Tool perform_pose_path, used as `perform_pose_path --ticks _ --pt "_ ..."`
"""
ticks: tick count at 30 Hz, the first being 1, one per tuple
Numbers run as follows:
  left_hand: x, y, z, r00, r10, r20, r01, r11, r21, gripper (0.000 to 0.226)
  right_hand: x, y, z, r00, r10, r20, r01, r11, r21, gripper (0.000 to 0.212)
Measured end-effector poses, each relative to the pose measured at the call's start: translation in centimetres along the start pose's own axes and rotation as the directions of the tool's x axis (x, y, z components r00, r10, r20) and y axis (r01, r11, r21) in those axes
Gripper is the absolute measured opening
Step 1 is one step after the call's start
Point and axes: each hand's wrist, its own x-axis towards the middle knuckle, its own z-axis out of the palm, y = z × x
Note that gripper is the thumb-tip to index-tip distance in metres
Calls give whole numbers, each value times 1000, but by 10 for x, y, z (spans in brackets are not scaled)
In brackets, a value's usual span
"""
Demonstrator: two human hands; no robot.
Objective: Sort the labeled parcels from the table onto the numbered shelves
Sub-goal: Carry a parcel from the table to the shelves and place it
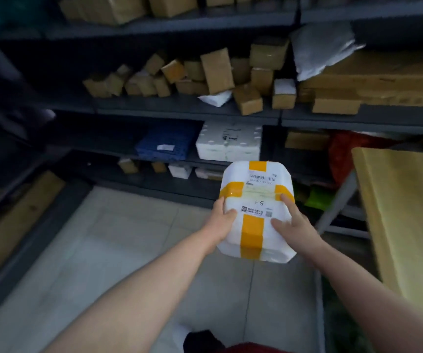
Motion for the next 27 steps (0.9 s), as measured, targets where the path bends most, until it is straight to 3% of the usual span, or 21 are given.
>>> perform_pose_path --ticks 4,13,27 --pt "-5 -27 -95 988 -28 -152 13 995 -97 49 32 -66 76 988 -80 133 84 996 -32 69" --pt "-6 -99 -297 910 -158 -383 61 966 -253 53 90 -211 261 907 -191 376 236 969 -77 70" --pt "38 -158 -491 714 -355 -603 49 885 -463 55 192 -381 457 654 -277 704 456 887 -75 69"
